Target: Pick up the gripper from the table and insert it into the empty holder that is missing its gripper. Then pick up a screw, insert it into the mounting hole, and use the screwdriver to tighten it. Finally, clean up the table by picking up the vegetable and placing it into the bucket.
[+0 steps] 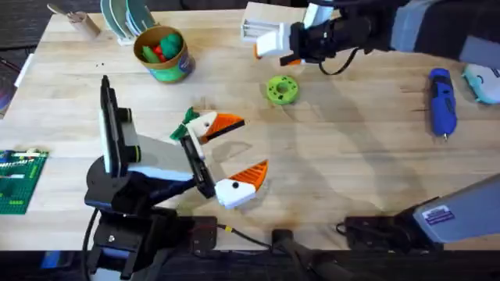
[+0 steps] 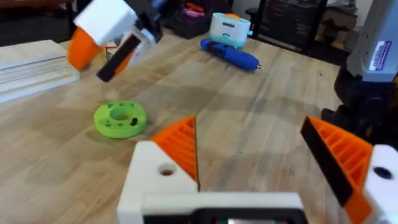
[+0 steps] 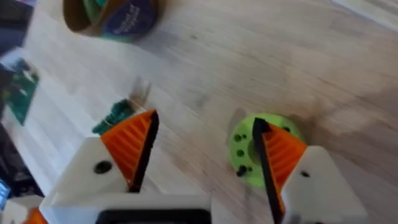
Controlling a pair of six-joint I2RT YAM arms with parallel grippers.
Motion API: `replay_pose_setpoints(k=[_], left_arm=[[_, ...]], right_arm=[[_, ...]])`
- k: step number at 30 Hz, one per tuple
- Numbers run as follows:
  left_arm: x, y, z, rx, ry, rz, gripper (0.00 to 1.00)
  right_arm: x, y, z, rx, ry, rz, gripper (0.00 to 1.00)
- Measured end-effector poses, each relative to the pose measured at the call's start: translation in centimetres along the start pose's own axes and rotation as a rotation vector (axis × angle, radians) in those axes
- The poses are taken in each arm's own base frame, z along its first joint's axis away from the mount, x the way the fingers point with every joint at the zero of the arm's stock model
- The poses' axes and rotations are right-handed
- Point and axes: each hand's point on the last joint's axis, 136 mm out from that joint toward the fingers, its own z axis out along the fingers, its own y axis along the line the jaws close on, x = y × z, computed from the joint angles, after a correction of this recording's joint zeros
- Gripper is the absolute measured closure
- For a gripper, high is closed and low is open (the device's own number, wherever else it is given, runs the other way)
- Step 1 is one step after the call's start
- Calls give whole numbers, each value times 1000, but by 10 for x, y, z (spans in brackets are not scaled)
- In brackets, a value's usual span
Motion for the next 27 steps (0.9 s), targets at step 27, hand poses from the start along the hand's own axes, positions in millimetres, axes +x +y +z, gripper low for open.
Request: replay_pose_setpoints(k=[27], left_arm=[[0,0,0,0,0,0,8]], right_arm=[[67,-13,0,377,271,-401,136]])
